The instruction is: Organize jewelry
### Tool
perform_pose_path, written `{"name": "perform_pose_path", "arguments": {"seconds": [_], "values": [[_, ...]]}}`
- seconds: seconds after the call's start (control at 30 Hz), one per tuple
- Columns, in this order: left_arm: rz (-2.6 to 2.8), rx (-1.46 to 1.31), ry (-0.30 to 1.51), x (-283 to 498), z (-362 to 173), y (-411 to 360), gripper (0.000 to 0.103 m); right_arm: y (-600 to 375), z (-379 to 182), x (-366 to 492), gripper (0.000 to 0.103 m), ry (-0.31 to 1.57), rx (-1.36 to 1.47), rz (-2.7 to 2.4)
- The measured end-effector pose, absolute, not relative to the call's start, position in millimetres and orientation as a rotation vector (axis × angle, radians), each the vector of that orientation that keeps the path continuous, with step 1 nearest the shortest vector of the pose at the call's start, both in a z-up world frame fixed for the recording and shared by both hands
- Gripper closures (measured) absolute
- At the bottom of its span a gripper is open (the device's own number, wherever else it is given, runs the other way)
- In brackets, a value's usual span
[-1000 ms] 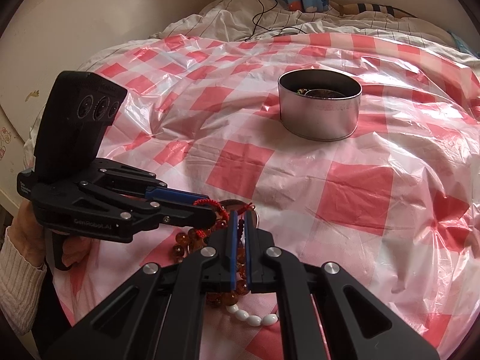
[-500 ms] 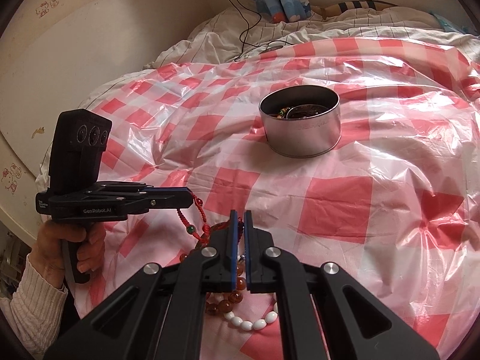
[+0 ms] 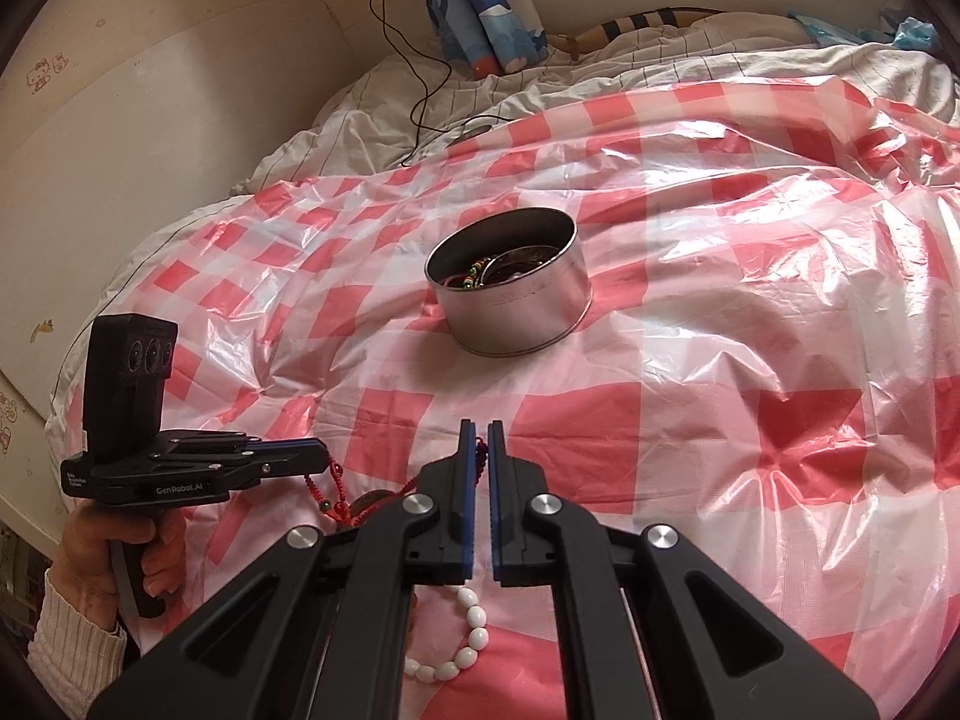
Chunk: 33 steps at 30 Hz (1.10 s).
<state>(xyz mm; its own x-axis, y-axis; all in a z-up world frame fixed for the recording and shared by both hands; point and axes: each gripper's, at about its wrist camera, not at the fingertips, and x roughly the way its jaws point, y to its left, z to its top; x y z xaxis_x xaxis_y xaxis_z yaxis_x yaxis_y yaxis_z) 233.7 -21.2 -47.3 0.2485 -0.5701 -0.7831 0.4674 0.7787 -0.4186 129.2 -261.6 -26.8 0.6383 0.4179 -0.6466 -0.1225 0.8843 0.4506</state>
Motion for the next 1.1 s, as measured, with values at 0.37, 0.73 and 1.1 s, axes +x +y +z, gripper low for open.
{"name": "perform_pose_path", "arguments": {"seconds": [0.37,0.73,1.1], "values": [[-0.686,-0.084,1.125,233,-51,-21,0.096,-262,-34,134,0.061,0.882,0.382,0.292],[-0.682,-0.067,1.134,232,-52,-24,0.096,-235,-40,133,0.06,0.925,0.255,0.316],[-0.681,-0.066,1.135,232,-52,-26,0.095,-188,-47,127,0.097,0.893,-0.069,0.279]]}}
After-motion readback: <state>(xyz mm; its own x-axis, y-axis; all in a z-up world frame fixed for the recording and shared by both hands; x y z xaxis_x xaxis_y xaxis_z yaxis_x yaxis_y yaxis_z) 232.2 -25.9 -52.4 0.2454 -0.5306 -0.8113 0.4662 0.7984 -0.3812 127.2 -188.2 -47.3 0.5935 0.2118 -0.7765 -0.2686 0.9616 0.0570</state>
